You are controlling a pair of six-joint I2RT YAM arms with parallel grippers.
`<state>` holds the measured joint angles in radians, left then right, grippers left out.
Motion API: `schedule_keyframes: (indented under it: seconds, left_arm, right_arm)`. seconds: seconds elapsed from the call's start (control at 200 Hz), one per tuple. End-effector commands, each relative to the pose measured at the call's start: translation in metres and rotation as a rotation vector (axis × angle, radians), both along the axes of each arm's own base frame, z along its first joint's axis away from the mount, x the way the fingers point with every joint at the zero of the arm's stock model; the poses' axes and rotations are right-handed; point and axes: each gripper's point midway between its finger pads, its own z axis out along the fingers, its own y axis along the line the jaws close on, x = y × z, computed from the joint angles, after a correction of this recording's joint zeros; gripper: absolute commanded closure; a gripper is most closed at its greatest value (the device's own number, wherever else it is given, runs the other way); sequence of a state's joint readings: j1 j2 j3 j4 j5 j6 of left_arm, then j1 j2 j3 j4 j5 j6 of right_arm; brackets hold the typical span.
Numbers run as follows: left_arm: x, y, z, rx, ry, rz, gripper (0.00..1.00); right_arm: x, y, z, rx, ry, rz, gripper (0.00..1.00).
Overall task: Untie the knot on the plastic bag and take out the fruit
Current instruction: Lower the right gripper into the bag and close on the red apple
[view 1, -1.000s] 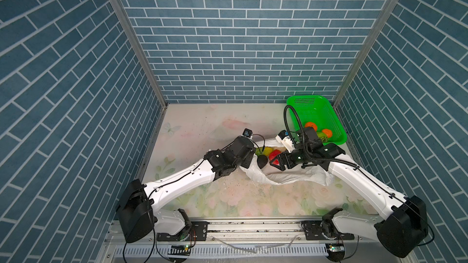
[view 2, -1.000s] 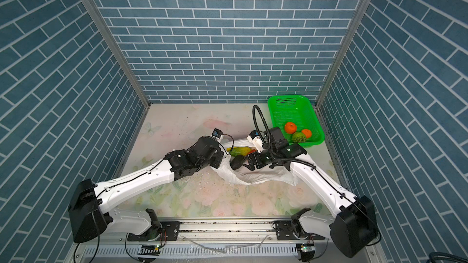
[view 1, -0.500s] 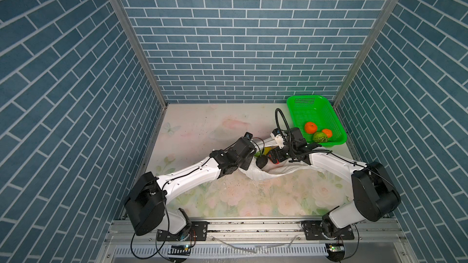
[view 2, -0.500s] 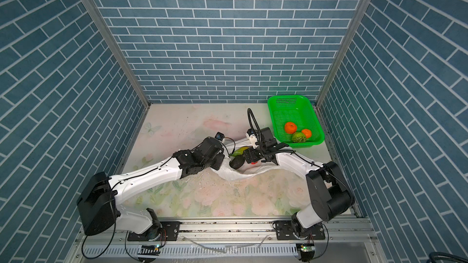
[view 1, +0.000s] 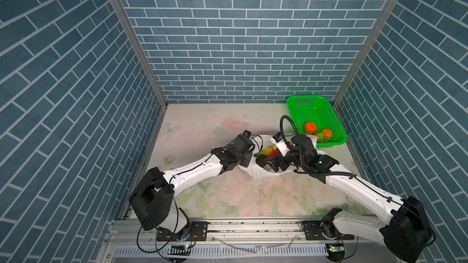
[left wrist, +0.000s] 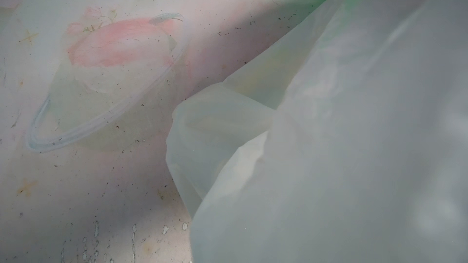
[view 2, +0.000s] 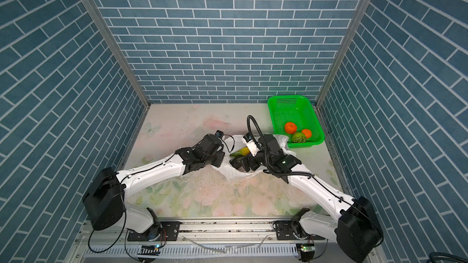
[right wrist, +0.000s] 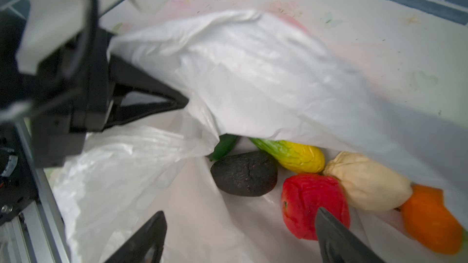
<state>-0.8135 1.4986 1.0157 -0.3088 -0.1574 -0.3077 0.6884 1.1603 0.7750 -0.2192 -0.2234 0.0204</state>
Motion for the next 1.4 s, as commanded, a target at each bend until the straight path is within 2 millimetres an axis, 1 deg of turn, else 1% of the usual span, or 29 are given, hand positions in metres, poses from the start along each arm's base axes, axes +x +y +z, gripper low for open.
schedule_keyframes:
  seconds: [0.0, 0.07, 0.135, 0.205, 0.295, 0.37, 0.475, 0.52, 0.6, 0.645, 0.72, 0.78, 0.82, 0.875, 0.93, 0.98, 1.125, 1.28, 1.395]
  left_arm:
    - [0.01, -0.011, 0.023, -0.061, -0.034, -0.002, 1.0]
    - [0.012, -0.012, 0.031, -0.069, -0.047, -0.007, 1.0]
    - [0.013, -0.012, 0.037, -0.077, -0.059, -0.003, 1.0]
    - [0.012, -0.01, 0.042, -0.086, -0.074, -0.001, 1.0]
    - [0.01, -0.008, 0.048, -0.111, -0.099, 0.0, 1.0]
    - [0.007, -0.007, 0.053, -0.14, -0.119, -0.002, 1.0]
    - [0.001, -0.009, 0.061, -0.17, -0.156, -0.022, 1.0]
    - [-0.003, -0.011, 0.063, -0.177, -0.164, -0.036, 1.0]
    - [-0.01, -0.015, 0.06, -0.167, -0.154, -0.064, 1.0]
    - [-0.016, -0.017, 0.054, -0.149, -0.135, -0.081, 1.0]
    - [-0.03, -0.021, 0.04, -0.11, -0.1, -0.113, 1.0]
    - [-0.044, -0.024, 0.028, -0.079, -0.074, -0.139, 1.0]
    - [-0.052, -0.026, 0.02, -0.063, -0.052, -0.153, 1.0]
    - [-0.061, -0.029, 0.012, -0.038, -0.035, -0.165, 1.0]
    - [-0.066, -0.032, 0.008, -0.014, -0.035, -0.172, 1.0]
    - [-0.066, -0.034, 0.009, 0.0, -0.048, -0.171, 1.0]
    - [-0.059, -0.038, 0.016, -0.006, -0.08, -0.153, 1.0]
    - [-0.053, -0.052, 0.017, -0.023, -0.08, -0.163, 1.0]
    - [-0.05, -0.058, 0.021, -0.039, -0.089, -0.166, 1.0]
  right_arm:
    - [-0.014, -0.003, -0.028, -0.096, 0.044, 0.044, 0.15]
    - [-0.016, 0.0, -0.038, -0.099, 0.077, 0.045, 0.19]
    - [-0.018, 0.002, -0.042, -0.09, 0.096, 0.045, 0.23]
    - [-0.018, 0.002, -0.05, -0.097, 0.127, 0.038, 0.25]
    - [-0.019, 0.004, -0.065, -0.131, 0.188, 0.036, 0.27]
    - [-0.013, 0.006, -0.076, -0.151, 0.243, 0.01, 0.28]
    - [-0.004, 0.016, -0.081, -0.128, 0.298, -0.009, 0.28]
    - [0.004, 0.019, -0.081, -0.126, 0.299, -0.032, 0.28]
    - [0.024, 0.021, -0.075, -0.118, 0.264, -0.106, 0.26]
    - [0.039, 0.02, -0.068, -0.101, 0.226, -0.162, 0.25]
    - [0.063, 0.019, -0.055, -0.075, 0.16, -0.232, 0.2]
    - [0.085, 0.01, -0.051, -0.099, 0.105, -0.316, 0.16]
    - [0.097, 0.002, -0.051, -0.124, 0.088, -0.369, 0.13]
    - [0.109, -0.007, -0.056, -0.14, 0.103, -0.422, 0.11]
    - [0.115, -0.014, -0.062, -0.145, 0.134, -0.456, 0.11]
    - [0.116, -0.017, -0.066, -0.15, 0.149, -0.467, 0.11]
    - [0.111, -0.026, -0.075, -0.168, 0.187, -0.502, 0.1]
    - [0.104, -0.046, -0.088, -0.238, 0.216, -0.577, 0.09]
    - [0.097, -0.051, -0.101, -0.262, 0.278, -0.592, 0.09]
